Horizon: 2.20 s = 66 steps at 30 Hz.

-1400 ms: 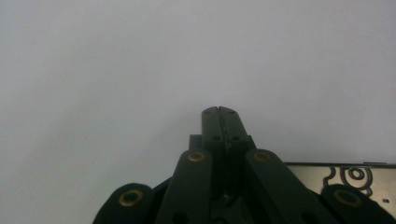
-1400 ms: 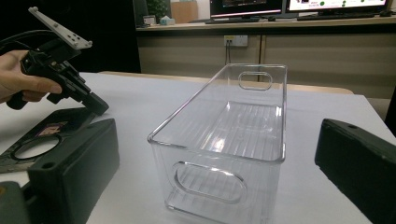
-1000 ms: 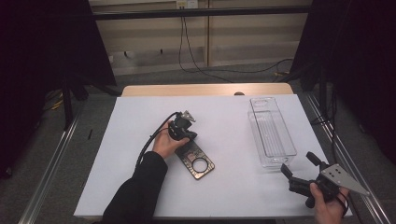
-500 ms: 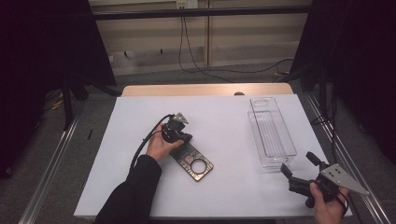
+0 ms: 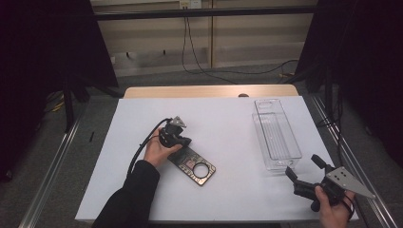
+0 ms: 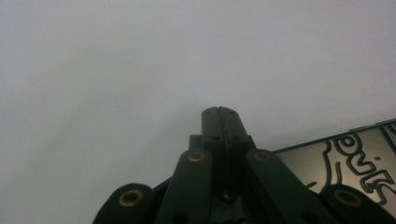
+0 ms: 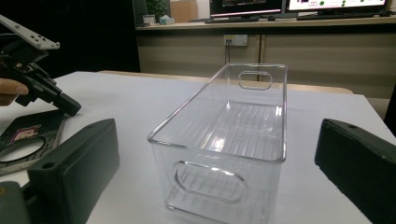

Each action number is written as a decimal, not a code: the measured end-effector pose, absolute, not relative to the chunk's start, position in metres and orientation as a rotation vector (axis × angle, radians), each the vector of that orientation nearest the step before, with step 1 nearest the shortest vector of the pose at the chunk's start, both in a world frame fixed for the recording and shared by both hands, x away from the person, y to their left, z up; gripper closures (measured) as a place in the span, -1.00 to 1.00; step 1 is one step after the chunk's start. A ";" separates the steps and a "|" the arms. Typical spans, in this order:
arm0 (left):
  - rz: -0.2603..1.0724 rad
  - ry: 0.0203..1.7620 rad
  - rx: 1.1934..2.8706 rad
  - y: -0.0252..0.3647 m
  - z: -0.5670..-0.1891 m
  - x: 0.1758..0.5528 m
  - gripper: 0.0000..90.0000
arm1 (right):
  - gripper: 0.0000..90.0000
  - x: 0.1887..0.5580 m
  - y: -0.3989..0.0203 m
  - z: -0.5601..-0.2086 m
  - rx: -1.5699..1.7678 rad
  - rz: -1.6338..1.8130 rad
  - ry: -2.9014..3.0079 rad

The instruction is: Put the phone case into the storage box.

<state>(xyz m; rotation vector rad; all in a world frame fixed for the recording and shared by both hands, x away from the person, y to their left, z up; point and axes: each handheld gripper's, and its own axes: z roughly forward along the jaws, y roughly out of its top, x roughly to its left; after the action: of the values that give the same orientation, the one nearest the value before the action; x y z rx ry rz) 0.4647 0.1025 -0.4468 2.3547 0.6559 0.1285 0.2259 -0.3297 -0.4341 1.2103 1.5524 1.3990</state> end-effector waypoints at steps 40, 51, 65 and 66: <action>0.155 0.655 2.347 0.134 -0.447 0.444 1.00 | -1.00 0.226 -0.329 -0.434 1.204 1.398 1.554; 0.165 0.653 2.343 0.137 -0.447 0.437 1.00 | -1.00 0.226 -0.329 -0.434 1.206 1.401 1.552; 0.167 0.655 2.338 0.145 -0.447 0.427 1.00 | -1.00 0.226 -0.329 -0.433 1.199 1.391 1.554; 0.167 0.651 2.340 0.146 -0.447 0.426 1.00 | -1.00 0.226 -0.329 -0.433 1.195 1.384 1.553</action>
<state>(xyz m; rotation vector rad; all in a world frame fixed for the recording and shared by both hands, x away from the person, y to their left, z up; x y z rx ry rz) 0.4260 0.1457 -0.4468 2.3401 0.6507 0.1671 0.2256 -0.3293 -0.4331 1.1947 1.5525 1.3844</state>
